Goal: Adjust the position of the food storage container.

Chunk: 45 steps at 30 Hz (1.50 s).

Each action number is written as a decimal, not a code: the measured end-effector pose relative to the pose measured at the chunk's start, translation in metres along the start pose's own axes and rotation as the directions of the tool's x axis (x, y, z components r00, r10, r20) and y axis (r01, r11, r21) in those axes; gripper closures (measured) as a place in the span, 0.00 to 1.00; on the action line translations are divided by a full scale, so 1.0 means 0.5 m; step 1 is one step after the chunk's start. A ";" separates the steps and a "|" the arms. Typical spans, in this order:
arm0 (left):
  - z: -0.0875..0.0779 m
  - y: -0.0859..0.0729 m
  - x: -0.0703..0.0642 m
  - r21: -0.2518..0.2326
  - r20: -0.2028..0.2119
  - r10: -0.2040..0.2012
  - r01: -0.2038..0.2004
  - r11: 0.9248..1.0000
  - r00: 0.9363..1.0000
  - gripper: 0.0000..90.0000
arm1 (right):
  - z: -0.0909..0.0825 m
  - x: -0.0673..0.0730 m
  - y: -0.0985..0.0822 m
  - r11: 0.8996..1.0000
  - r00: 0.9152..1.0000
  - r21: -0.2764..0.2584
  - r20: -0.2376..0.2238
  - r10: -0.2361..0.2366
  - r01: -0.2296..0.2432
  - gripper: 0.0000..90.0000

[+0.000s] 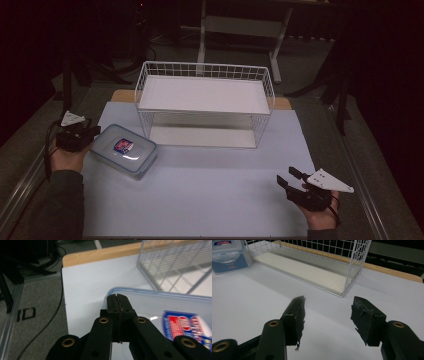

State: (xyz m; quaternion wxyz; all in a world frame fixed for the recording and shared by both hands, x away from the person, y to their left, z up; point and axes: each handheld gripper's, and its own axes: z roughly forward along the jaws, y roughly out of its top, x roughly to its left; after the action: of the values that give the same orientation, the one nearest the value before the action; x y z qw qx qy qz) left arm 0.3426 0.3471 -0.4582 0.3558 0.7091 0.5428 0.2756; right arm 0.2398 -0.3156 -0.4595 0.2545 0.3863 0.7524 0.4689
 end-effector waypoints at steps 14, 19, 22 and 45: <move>0.032 -0.049 0.048 0.124 -0.065 -0.046 0.054 0.991 0.997 1.00 | 0.009 0.008 -0.001 1.000 1.000 0.015 -0.016 -0.011 0.011 0.48; 0.027 -0.060 0.056 0.117 -0.038 -0.066 0.070 0.991 0.997 1.00 | 0.013 0.010 -0.001 1.000 1.000 0.018 -0.021 -0.010 0.011 0.48; 0.024 -0.062 0.058 0.117 -0.021 -0.067 0.069 0.991 0.998 1.00 | 0.014 0.010 -0.001 1.000 1.000 0.021 -0.021 -0.011 0.012 0.48; 0.006 -0.084 -0.092 0.069 0.215 0.079 -0.096 0.993 0.973 1.00 | 0.011 0.010 0.002 1.000 1.000 0.010 -0.017 -0.013 0.013 0.48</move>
State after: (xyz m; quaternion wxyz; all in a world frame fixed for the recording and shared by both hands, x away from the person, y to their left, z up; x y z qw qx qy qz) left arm 0.3090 0.3085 -0.4937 0.3708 0.7710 0.4806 0.1924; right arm 0.2411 -0.3084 -0.4609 0.2489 0.3788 0.7595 0.4667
